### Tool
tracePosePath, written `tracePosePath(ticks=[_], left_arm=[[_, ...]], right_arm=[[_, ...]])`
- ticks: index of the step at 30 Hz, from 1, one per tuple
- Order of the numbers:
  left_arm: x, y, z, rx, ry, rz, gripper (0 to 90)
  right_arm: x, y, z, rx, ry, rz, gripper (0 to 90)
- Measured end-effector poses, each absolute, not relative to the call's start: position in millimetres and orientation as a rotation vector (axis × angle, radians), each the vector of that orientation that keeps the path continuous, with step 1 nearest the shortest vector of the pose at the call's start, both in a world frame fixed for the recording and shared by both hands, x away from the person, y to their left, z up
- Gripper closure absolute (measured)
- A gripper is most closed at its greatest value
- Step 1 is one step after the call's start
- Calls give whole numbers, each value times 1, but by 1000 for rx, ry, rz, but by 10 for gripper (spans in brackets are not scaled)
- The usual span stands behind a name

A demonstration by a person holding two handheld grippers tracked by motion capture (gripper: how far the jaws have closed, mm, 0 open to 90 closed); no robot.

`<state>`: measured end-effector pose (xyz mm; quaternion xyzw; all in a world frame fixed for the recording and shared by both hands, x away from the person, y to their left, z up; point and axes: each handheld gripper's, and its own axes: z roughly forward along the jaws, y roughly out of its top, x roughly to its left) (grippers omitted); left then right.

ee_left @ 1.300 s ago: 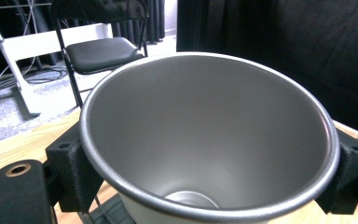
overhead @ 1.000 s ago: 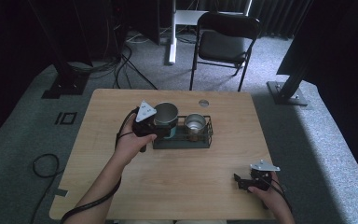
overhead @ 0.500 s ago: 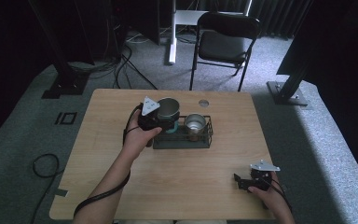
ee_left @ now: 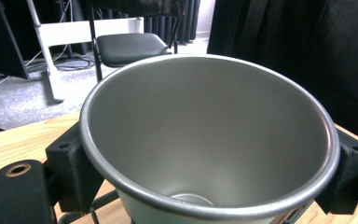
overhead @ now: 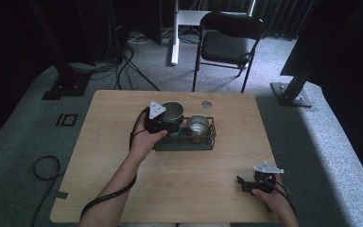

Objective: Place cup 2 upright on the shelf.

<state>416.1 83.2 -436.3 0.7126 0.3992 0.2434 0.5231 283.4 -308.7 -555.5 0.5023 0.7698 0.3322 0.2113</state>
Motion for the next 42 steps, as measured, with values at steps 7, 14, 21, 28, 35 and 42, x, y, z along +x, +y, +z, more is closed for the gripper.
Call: tracePosePath(ticks=[7, 14, 21, 28, 35, 42], left_arm=[[418, 80, -449, 1735, 945, 591, 139], [418, 78, -455, 1749, 934, 597, 139], [419, 78, -463, 1771, 927, 603, 139], [419, 76, -470, 1770, 913, 591, 139], [417, 77, -472, 1770, 891, 620, 138], [417, 76, -468, 1787, 876, 630, 104]], right_arm=[[283, -309, -555, 1396, 2139, 924, 112], [283, -309, -555, 1396, 2139, 923, 112], [283, -309, -555, 1396, 2138, 923, 112], [283, -309, -555, 1396, 2138, 923, 112], [283, -309, -555, 1396, 2139, 923, 112], [283, -309, -555, 1396, 2139, 923, 112]])
